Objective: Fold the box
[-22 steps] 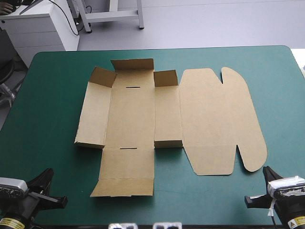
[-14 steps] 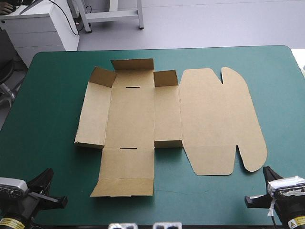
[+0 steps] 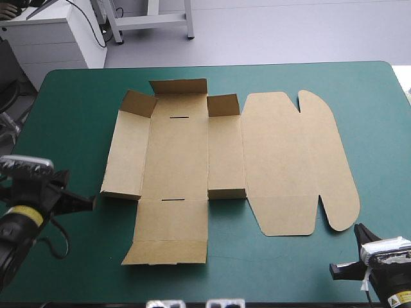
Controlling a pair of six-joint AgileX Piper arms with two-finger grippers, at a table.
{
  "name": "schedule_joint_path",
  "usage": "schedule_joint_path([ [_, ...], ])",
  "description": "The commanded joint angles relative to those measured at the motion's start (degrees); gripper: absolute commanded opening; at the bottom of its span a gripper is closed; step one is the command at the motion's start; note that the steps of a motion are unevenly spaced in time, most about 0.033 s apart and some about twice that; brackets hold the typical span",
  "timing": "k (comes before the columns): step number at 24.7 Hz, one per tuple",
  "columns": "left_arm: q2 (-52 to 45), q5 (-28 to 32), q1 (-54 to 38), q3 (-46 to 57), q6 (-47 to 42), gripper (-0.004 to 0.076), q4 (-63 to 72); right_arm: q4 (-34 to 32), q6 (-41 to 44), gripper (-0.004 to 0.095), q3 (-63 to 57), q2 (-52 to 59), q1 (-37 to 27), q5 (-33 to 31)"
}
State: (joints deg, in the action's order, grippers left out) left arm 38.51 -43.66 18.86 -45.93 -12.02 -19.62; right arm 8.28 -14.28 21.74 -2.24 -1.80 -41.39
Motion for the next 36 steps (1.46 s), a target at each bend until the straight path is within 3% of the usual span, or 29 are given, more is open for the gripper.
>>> schedule_joint_path([
  [1,12.4,3.8,0.2,-8.8,-0.3,-0.0008,-3.7,0.1,-0.2,-0.0018,1.2,-0.8,0.2,4.4],
  [7,34.0,-2.7,-0.8,-23.3,6.3,0.0017,-4.1,0.1,-0.2,-0.0018,1.2,-0.8,0.2,4.4],
  [14,45.2,-4.6,-19.2,-28.9,34.7,0.0018,31.0,0.1,-0.2,-0.0019,1.2,-0.8,0.2,4.4],
  [19,50.6,-11.5,-31.2,-28.9,53.7,0.0017,51.2,0.1,-0.2,-0.0020,1.2,-0.8,0.2,4.4],
  [24,56.5,-22.4,-38.3,-28.9,63.3,0.0017,63.8,0.1,-0.2,-0.0020,1.2,-0.8,0.2,4.4],
  [29,62.2,-26.2,-39.2,-28.9,65.3,0.0038,64.1,0.1,-0.2,-0.0020,1.2,-0.8,0.2,4.4],
  [31,63.5,-28.8,-39.2,-28.9,65.7,0.0099,64.5,0.1,-0.2,-0.0020,1.2,-0.8,0.2,4.4],
  [32,64.0,-29.8,-39.2,-29.1,66.0,0.0209,65.2,0.1,-0.2,-0.0020,1.2,-0.8,0.2,4.4],
  [33,64.3,-29.8,-39.2,-29.2,66.0,0.0263,65.7,0.1,-0.2,-0.0020,1.2,-0.8,0.2,4.4],
  [34,64.4,-29.3,-39.2,-29.2,66.0,0.0400,67.5,0.1,-0.2,-0.0020,1.2,-0.8,0.2,4.4],
  [35,64.4,-29.4,-39.2,-29.2,66.1,0.0480,69.4,0.1,-0.2,-0.0020,1.2,-0.8,0.2,4.4],
  [36,64.4,-29.4,-39.2,-29.2,66.1,0.0497,69.9,0.1,-0.2,-0.0020,1.2,-0.8,0.2,4.4],
])
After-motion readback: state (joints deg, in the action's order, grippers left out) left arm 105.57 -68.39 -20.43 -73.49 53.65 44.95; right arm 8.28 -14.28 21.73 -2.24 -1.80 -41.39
